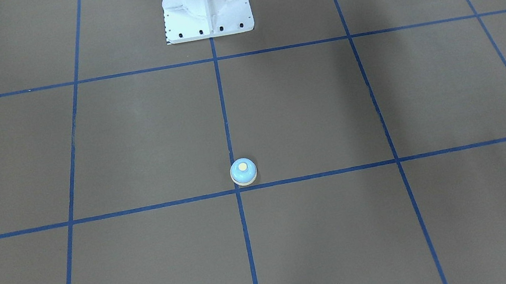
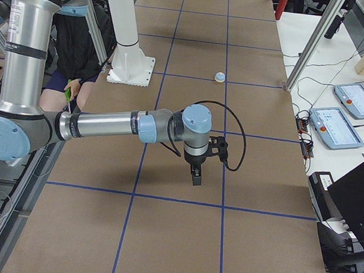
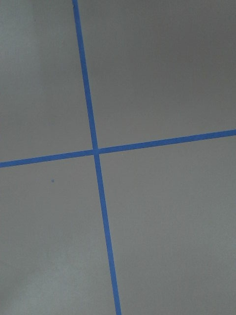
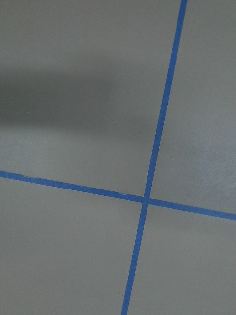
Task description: Place and press bell with both arms
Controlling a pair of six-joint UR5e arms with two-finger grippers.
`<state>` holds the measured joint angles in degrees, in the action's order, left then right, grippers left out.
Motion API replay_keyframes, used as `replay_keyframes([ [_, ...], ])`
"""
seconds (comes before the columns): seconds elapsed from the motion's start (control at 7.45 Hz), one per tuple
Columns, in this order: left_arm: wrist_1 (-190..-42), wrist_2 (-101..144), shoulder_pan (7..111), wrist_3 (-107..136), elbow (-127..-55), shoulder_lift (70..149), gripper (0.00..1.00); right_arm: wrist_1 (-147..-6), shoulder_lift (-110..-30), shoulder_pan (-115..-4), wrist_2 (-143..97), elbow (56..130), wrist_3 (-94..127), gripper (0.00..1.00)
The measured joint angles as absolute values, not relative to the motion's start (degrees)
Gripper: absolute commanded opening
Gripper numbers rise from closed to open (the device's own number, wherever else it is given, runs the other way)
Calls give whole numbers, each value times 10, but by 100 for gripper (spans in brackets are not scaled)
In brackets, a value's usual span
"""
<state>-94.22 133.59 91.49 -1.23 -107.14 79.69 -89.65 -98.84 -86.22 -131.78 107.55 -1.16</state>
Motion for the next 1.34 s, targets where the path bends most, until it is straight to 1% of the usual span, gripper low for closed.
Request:
replay_keyframes([
  [1.34, -941, 1336, 915, -12, -1083, 792, 100, -896, -993, -862, -1318, 1076, -13, 100],
])
